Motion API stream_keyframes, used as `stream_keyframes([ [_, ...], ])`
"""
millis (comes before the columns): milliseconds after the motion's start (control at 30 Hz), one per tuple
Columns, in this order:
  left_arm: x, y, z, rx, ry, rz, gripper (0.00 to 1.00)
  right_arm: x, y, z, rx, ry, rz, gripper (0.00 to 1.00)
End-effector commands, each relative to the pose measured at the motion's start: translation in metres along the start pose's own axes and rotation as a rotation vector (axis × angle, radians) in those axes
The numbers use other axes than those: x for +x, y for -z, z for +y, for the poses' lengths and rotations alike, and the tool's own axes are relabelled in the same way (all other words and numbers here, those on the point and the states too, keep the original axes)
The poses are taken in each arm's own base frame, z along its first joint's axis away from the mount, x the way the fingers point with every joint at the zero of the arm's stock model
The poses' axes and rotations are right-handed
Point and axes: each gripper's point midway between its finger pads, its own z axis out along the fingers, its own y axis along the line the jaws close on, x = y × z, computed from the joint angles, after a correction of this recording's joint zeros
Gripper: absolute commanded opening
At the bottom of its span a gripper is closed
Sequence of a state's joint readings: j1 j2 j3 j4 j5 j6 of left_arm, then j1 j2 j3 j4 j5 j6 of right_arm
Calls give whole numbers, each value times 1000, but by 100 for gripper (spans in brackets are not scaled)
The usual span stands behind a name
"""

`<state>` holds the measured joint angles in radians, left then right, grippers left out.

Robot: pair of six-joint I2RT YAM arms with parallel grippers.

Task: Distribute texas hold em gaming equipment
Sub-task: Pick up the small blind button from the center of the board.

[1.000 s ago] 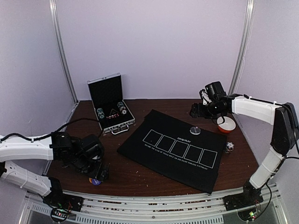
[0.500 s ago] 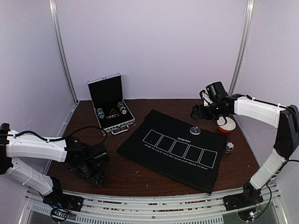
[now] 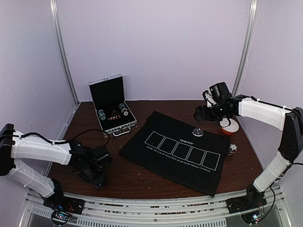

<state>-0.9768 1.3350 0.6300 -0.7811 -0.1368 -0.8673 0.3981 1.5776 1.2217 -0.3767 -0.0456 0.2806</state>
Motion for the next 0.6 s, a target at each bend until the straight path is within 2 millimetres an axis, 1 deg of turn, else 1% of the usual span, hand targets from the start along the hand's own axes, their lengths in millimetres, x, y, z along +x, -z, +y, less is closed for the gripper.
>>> stream_keyframes([
  [0,6,-11,-12,74,-3,28,62,2,10,-2,11,21,-4,89],
  [100,11,-10,-10,82,8,39,58,0,11,-2,12,23,-11,89],
  [167,9,-8,-14,97,-1,26,56,0,12,0,6,23,-12,89],
  [300,3,-4,-21,87,-53,2,56,1,11,1,-1,21,-7,89],
  [400,7,-8,-24,72,-84,20,54,2,11,0,0,23,-5,89],
  [500,9,-9,-24,70,-88,28,48,3,11,-1,5,25,-3,89],
  [567,7,-6,-26,82,-88,19,44,3,12,0,5,26,-4,89],
])
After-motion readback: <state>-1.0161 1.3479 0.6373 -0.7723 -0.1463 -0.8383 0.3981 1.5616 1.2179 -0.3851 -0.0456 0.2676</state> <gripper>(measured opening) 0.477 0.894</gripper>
